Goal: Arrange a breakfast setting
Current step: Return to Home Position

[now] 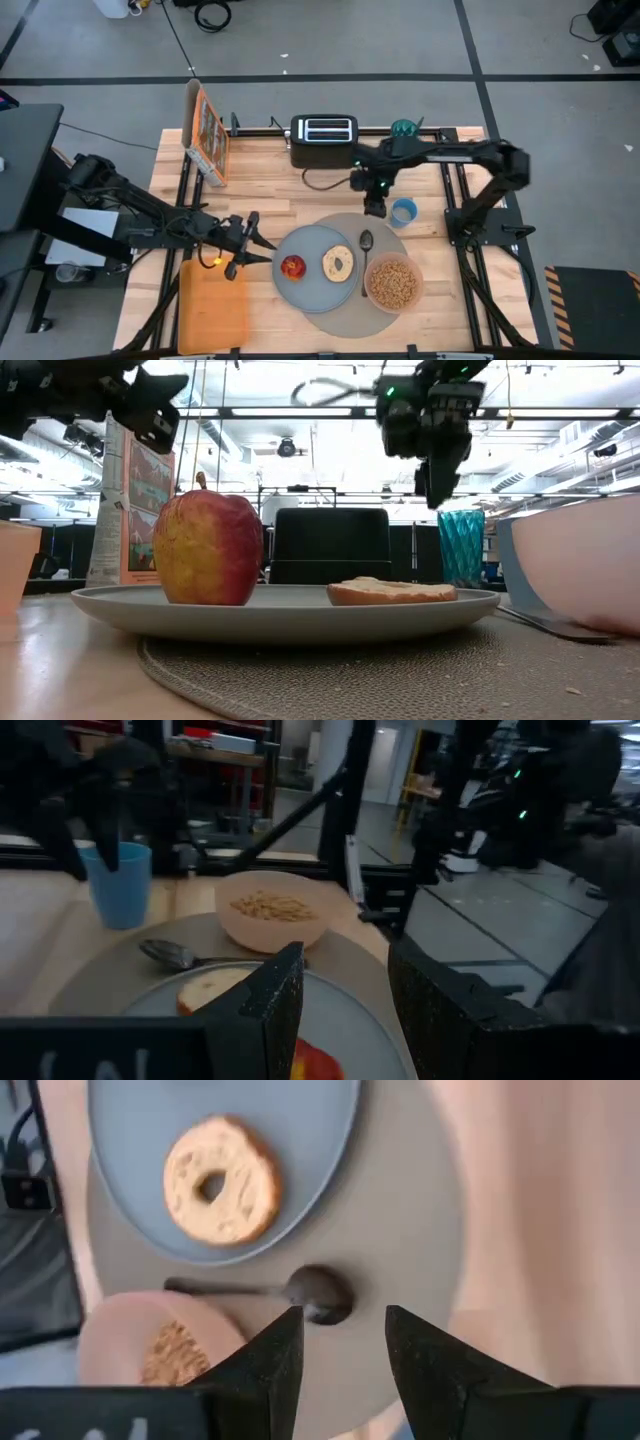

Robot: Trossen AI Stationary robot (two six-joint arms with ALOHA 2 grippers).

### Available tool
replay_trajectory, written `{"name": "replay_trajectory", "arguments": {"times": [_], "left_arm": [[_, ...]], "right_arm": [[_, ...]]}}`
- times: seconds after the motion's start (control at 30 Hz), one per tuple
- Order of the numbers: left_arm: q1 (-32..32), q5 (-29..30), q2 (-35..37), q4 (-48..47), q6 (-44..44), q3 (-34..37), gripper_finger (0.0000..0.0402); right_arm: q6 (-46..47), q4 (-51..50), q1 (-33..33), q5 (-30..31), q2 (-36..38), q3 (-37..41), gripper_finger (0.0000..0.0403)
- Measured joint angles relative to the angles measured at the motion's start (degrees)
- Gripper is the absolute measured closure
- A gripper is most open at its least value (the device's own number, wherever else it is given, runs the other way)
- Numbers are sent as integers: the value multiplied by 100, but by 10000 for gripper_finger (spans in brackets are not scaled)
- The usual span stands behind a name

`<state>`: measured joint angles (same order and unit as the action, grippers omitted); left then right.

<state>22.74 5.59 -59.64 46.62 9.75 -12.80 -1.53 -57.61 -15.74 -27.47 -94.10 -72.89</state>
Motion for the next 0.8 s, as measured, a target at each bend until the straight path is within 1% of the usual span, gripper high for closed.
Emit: {"name": "replay_trajectory", "arguments": {"times": [0.07, 0.17, 0.23, 0.3, 0.37, 0.4, 0.47, 0.53, 0.63, 0.7, 0.73, 0.8], "left_arm": [[0, 249, 94, -152, -81, 0, 246], [-2, 883, 195, -345, -156, 0, 246], [-2, 1129, 230, -357, -191, 0, 246], [0, 1187, 241, -312, -169, 0, 246], [72, 1238, 239, -245, -177, 5, 246], [156, 1356, 229, -164, -266, 21, 246], [355, 1813, 152, 189, -467, 134, 246], [493, 2271, 124, 628, -547, 382, 246], [588, 2549, 125, 1434, -364, 816, 246], [662, 2761, 125, 1873, -281, 1116, 246], [697, 2917, 125, 2063, -270, 1226, 246], [731, 3243, 136, 2086, -311, 1231, 246]], "right_arm": [[5, 178, -54, 196, 406, 169, 253], [48, 1050, -54, 634, 1194, 686, 253], [139, 1919, -47, 821, 1740, 1239, 253], [180, 2906, -47, 965, 2293, 1899, 253], [305, 4104, -15, 1046, 2813, 2667, 253], [402, 4638, 32, 1107, 3037, 3036, 253], [469, 5356, 128, 1292, 3468, 3683, 253], [496, 5810, 216, 1616, 3878, 4161, 253], [588, 5944, 337, 2128, 4432, 4679, 254], [611, 6059, 444, 2355, 4797, 5038, 254], [633, 6258, 496, 2445, 4983, 5225, 254], [637, 6548, 558, 2529, 5373, 5544, 254]]}}
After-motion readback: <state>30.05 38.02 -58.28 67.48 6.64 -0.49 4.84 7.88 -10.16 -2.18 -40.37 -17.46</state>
